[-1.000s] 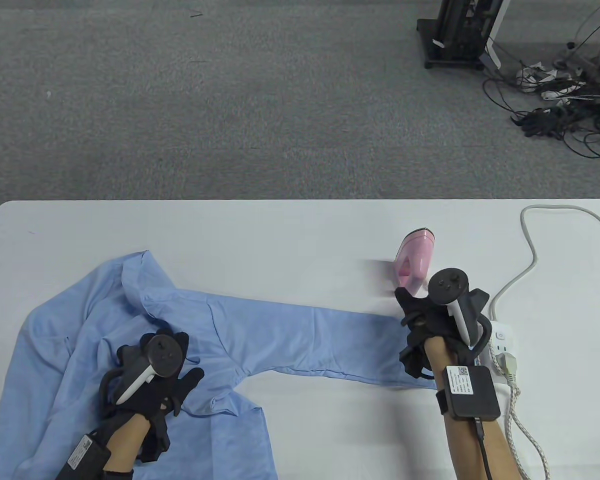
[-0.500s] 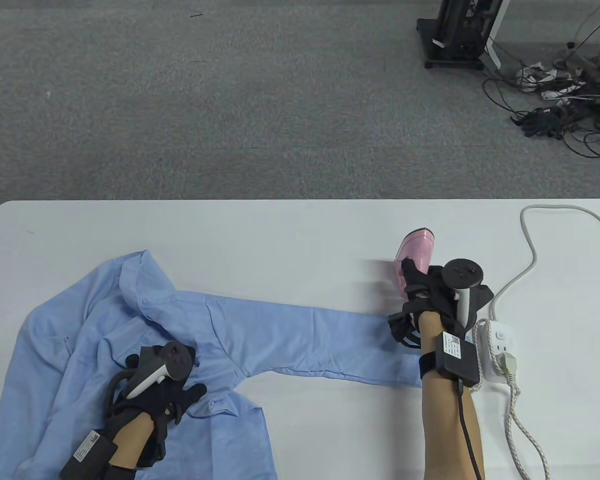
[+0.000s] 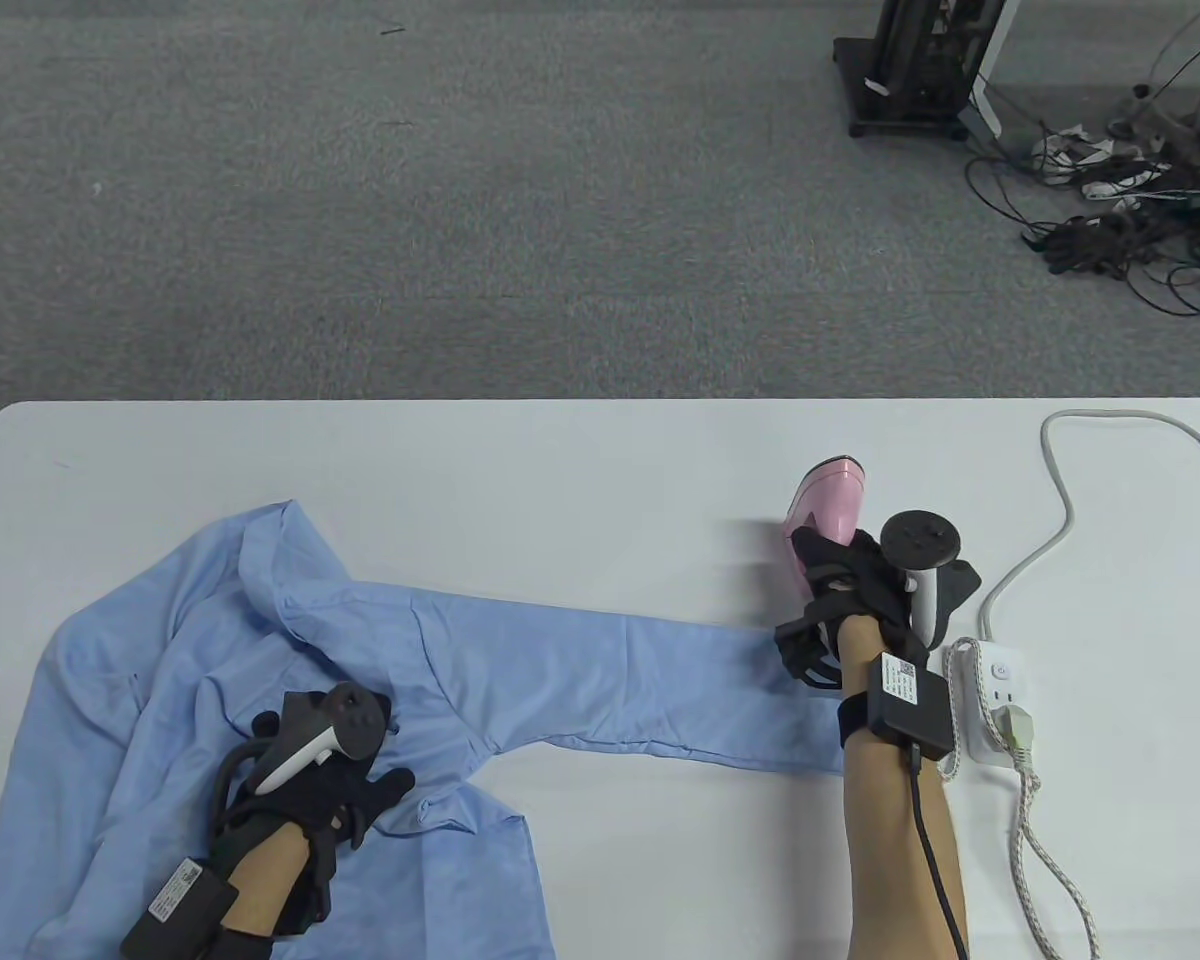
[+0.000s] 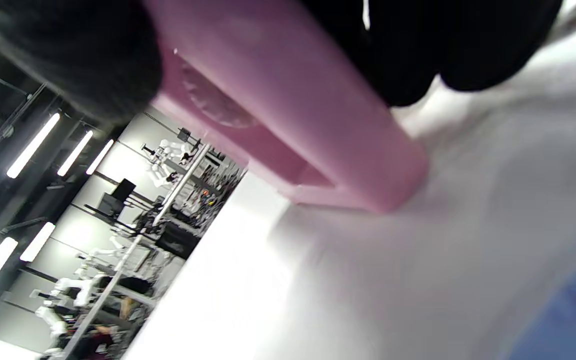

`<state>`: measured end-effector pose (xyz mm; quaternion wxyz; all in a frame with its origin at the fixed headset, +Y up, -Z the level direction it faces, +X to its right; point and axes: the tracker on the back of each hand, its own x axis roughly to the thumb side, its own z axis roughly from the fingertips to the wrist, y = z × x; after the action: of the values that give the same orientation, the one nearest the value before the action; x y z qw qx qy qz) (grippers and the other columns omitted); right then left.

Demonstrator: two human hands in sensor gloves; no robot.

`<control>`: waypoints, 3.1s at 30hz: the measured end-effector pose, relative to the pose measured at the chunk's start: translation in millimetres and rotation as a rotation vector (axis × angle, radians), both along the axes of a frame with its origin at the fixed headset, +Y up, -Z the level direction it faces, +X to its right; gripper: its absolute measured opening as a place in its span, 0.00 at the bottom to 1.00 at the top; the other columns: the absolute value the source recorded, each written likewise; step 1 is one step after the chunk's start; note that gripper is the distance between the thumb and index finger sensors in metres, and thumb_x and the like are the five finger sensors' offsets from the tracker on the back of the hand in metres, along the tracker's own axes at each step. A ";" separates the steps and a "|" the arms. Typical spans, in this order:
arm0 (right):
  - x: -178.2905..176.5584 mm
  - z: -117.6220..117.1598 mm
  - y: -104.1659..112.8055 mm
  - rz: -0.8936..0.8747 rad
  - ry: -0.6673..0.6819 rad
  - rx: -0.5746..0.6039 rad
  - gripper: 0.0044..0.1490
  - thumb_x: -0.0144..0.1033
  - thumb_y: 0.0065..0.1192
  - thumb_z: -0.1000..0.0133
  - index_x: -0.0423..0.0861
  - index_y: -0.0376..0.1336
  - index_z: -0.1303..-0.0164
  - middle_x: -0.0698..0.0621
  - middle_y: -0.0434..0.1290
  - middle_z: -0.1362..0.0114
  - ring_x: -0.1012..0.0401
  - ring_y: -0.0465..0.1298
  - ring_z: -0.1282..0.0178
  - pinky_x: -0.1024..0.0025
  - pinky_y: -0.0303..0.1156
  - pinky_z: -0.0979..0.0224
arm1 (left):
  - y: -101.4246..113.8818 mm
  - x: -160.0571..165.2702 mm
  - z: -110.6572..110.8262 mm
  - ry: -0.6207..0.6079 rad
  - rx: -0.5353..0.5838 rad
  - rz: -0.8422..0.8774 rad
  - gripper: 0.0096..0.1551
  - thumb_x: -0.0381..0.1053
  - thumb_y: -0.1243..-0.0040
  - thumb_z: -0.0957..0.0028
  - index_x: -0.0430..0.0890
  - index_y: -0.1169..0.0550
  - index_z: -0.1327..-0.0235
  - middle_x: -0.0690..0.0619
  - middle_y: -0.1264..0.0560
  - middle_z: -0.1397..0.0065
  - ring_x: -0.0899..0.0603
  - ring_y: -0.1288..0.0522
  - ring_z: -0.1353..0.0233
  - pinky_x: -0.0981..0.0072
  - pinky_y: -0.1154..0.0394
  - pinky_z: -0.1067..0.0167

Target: Iron long-sleeve shirt with electric iron on table

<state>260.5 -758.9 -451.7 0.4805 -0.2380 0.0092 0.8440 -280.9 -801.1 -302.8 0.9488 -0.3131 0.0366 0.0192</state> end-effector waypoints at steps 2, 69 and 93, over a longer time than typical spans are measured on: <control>-3.3 2.3 3.6 -0.030 0.051 0.072 0.32 0.52 0.72 0.55 0.46 0.67 0.48 0.41 0.68 0.34 0.38 0.66 0.37 0.33 0.63 0.37 | 0.2 0.1 0.2 -0.003 0.001 -0.010 0.52 0.78 0.59 0.63 0.68 0.66 0.33 0.60 0.73 0.20 0.45 0.74 0.17 0.35 0.76 0.28; -204.6 57.3 -4.6 -0.343 0.529 -0.443 0.40 0.45 0.55 0.47 0.25 0.53 0.43 0.39 0.70 0.45 0.53 0.79 0.52 0.53 0.78 0.48 | 0.4 -3.4 -1.9 -0.003 0.027 -0.028 0.56 0.81 0.56 0.71 0.70 0.64 0.34 0.62 0.71 0.20 0.44 0.72 0.17 0.35 0.73 0.26; -37.7 106.0 7.1 -0.170 0.301 -0.392 0.39 0.46 0.55 0.49 0.25 0.56 0.45 0.40 0.73 0.49 0.55 0.82 0.57 0.56 0.81 0.53 | 2.9 -6.9 0.0 0.031 0.013 -0.077 0.56 0.82 0.57 0.71 0.71 0.65 0.34 0.60 0.70 0.19 0.42 0.70 0.16 0.33 0.69 0.25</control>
<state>222.8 -751.7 -345.7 0.4878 -0.1968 0.2638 0.8086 -287.8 -798.2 -302.8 0.9502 -0.3048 0.0631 -0.0122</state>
